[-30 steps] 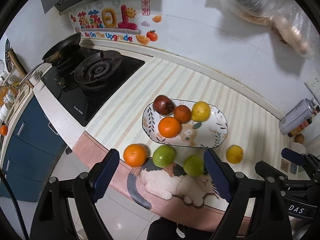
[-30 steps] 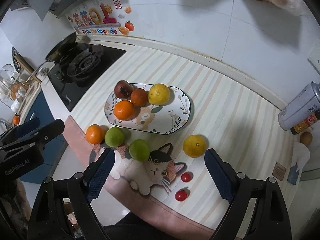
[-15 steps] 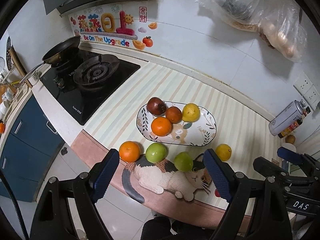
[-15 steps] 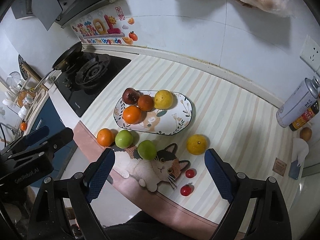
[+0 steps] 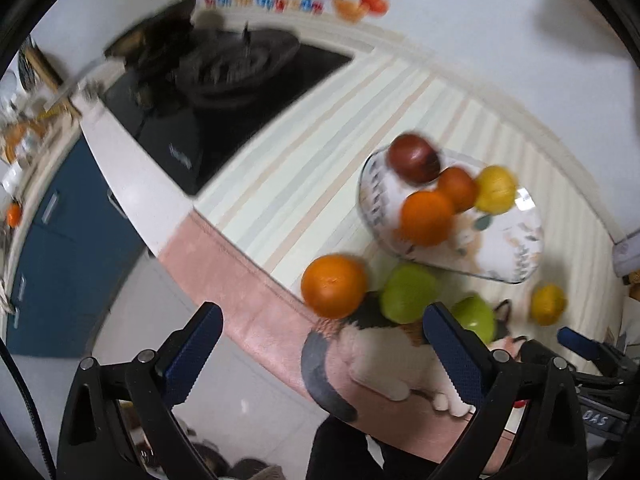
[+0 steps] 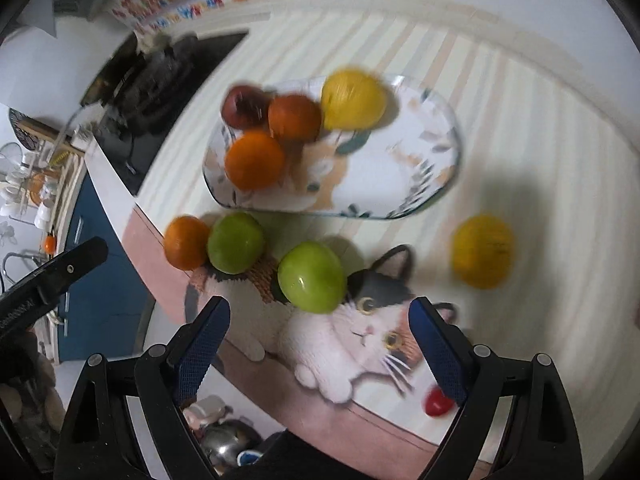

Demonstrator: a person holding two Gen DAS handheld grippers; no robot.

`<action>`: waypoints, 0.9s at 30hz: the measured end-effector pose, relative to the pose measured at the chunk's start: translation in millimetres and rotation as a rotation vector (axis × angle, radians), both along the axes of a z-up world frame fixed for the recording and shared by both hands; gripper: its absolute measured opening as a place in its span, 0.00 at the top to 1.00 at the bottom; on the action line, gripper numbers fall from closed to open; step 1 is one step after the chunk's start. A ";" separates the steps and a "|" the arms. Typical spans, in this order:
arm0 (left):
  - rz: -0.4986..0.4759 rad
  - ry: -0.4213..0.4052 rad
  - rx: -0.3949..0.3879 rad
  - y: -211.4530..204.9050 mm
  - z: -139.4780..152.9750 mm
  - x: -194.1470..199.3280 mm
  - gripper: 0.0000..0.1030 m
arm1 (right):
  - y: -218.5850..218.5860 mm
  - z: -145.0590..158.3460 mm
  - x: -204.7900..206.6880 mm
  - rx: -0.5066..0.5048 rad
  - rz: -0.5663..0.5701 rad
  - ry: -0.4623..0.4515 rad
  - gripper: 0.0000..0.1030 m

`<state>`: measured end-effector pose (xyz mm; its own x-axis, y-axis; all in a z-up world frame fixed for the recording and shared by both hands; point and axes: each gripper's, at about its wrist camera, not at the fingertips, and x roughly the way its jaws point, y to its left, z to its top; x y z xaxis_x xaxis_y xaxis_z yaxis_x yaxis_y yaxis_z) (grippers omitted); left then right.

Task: Organize fruits
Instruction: 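Grasp an orange with the left tool while the right tool grasps a green apple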

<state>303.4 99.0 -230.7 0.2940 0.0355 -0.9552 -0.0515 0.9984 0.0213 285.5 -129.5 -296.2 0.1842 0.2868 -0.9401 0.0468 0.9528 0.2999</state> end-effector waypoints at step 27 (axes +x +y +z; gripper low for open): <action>0.052 0.294 -0.330 9.7 -104.5 7.5 0.39 | 12.5 -71.0 -22.3 -0.049 0.098 0.143 0.41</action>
